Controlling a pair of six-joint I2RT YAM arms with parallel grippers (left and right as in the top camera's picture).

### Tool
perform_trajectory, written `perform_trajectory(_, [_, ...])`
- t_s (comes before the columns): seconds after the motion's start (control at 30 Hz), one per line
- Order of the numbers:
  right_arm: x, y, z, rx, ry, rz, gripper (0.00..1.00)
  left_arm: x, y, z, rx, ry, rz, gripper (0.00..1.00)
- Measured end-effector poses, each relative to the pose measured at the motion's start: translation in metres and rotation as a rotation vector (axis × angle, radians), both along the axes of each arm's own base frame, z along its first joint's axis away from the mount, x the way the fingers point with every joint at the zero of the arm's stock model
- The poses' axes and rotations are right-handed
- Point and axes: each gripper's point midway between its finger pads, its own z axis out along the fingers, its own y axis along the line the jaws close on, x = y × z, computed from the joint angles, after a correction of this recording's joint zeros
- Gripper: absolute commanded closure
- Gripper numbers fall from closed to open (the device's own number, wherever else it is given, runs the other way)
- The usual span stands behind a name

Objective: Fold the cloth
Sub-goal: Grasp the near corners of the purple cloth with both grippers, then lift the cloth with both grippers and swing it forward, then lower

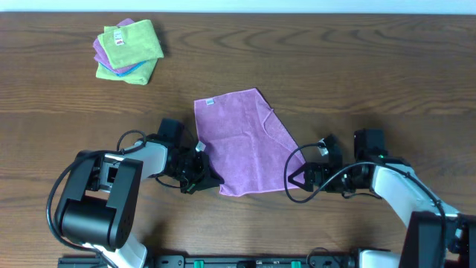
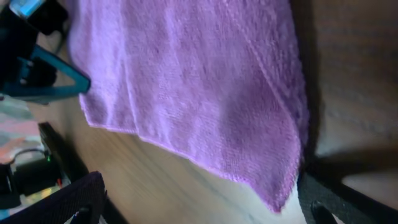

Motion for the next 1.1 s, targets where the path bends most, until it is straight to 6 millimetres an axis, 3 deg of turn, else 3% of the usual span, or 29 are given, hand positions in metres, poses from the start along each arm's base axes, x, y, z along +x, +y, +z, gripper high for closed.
perform_trajectory(0.4, [0.013, 0.002, -0.001, 0.028, -0.045, -0.054, 0.06, 0.0, -0.001, 0.001, -0.016, 0.006, 0.003, 0.94])
perform_trajectory(0.47, [0.016, 0.005, -0.003, 0.038, -0.052, -0.047, 0.13, 0.0, 0.0, 0.001, -0.016, 0.007, 0.003, 0.94])
perform_trajectory(0.5, [0.018, 0.009, -0.004, 0.051, -0.055, -0.036, 0.21, 0.0, -0.001, 0.001, -0.016, 0.007, 0.004, 0.94])
perform_trajectory(0.57, [0.021, 0.016, -0.007, 0.065, -0.064, -0.01, 0.49, 0.0, 0.0, 0.001, -0.016, 0.006, 0.003, 0.94])
perform_trajectory(0.6, [0.021, 0.018, -0.012, 0.06, -0.058, -0.003, 0.69, 0.0, 0.0, 0.001, -0.016, 0.006, 0.003, 0.94])
perform_trajectory(0.67, [0.018, 0.02, -0.021, 0.054, -0.03, 0.006, 0.99, 0.0, -0.001, 0.002, -0.019, 0.007, 0.004, 0.95])
perform_trajectory(0.73, [0.011, 0.019, -0.03, 0.037, 0.009, 0.001, 0.99, 0.0, -0.001, 0.002, -0.021, 0.007, 0.004, 0.94])
perform_trajectory(0.93, [0.01, 0.014, -0.028, -0.003, 0.015, -0.019, 0.99, 0.003, 0.0, 0.004, -0.032, 0.008, 0.012, 0.94])
perform_trajectory(1.1, [0.018, 0.009, -0.004, -0.04, -0.056, -0.048, 0.99, 0.028, -0.002, 0.015, -0.064, -0.038, 0.031, 0.94])
